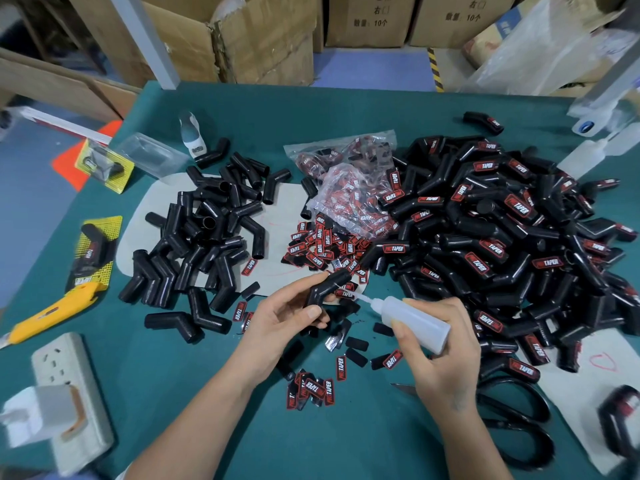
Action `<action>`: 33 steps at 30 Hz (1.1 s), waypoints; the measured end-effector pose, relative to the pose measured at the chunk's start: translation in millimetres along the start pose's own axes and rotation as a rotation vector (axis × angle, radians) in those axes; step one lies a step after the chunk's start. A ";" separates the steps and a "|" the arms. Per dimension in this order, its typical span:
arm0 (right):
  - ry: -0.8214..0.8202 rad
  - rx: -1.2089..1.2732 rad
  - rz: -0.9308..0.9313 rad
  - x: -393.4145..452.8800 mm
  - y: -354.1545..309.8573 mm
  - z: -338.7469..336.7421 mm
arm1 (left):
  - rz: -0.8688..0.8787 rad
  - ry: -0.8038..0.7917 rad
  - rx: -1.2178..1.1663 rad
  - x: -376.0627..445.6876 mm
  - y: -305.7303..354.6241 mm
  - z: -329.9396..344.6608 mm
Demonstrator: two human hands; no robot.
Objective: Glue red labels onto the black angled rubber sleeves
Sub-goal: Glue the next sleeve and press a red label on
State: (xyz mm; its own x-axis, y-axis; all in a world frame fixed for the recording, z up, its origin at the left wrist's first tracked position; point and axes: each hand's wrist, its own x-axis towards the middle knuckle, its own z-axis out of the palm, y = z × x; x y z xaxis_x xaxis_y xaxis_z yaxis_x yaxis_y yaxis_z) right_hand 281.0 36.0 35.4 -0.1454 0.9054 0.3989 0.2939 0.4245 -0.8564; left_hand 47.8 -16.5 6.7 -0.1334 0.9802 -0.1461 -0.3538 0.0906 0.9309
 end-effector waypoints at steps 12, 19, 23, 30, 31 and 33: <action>-0.006 0.002 0.010 0.5 -3.2 0.9 | 0.005 -0.024 0.035 2.0 -7.9 -5.6; -0.023 0.016 0.019 0.9 -4.7 1.4 | 0.011 -0.021 0.030 2.9 -8.3 -6.5; -0.033 0.021 -0.005 0.0 -4.0 2.2 | 0.014 -0.025 0.019 3.4 -8.6 -5.8; -0.038 0.019 -0.014 0.0 -3.2 3.6 | -0.007 -0.032 0.026 2.8 -8.2 -6.9; -0.037 0.020 -0.016 0.1 -3.2 3.5 | -0.006 -0.031 0.021 2.8 -7.9 -6.4; -0.024 0.021 -0.016 0.8 -3.2 2.3 | -0.002 -0.029 0.012 2.8 -6.5 -6.0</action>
State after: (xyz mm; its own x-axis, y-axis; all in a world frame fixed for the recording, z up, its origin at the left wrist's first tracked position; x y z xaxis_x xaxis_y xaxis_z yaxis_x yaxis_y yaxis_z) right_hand 277.8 35.4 37.7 -0.1730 0.8978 0.4049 0.2717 0.4387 -0.8566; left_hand 44.2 -15.4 -1.7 -0.1053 0.9848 -0.1385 -0.3426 0.0948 0.9347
